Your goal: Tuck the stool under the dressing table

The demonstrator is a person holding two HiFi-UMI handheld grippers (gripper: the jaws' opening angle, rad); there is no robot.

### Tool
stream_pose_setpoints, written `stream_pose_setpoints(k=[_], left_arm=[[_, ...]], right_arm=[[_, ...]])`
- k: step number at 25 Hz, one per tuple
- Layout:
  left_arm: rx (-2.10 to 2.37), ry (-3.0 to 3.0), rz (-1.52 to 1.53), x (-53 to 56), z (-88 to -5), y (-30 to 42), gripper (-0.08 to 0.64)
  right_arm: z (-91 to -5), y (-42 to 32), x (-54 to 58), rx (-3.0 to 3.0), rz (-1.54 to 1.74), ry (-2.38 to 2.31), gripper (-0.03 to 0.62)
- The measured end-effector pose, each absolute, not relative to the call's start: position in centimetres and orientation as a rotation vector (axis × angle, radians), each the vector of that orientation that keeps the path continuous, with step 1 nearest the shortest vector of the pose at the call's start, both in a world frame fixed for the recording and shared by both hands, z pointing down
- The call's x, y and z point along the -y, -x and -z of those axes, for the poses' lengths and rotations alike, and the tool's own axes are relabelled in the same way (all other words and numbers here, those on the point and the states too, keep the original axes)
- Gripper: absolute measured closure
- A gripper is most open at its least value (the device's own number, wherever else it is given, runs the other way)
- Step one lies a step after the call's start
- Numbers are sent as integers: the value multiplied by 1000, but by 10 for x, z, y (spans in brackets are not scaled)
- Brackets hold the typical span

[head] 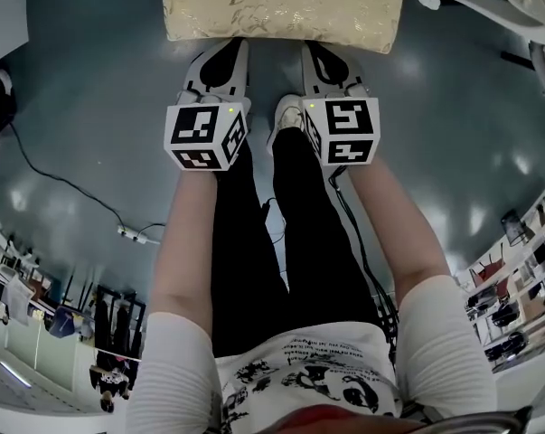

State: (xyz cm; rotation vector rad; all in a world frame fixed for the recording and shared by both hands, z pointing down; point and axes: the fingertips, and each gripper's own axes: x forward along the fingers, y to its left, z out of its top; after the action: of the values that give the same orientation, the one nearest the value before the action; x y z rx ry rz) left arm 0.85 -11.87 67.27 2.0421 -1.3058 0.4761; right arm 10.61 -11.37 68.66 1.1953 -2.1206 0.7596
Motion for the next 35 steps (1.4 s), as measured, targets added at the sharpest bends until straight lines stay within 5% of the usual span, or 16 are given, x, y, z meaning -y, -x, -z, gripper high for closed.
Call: stream_pose_setpoints(k=[35], left_arm=[[1349, -2326, -444, 304, -674, -18, 540]], right_arm=[[-685, -114, 297, 2171, -488, -1389, 575]])
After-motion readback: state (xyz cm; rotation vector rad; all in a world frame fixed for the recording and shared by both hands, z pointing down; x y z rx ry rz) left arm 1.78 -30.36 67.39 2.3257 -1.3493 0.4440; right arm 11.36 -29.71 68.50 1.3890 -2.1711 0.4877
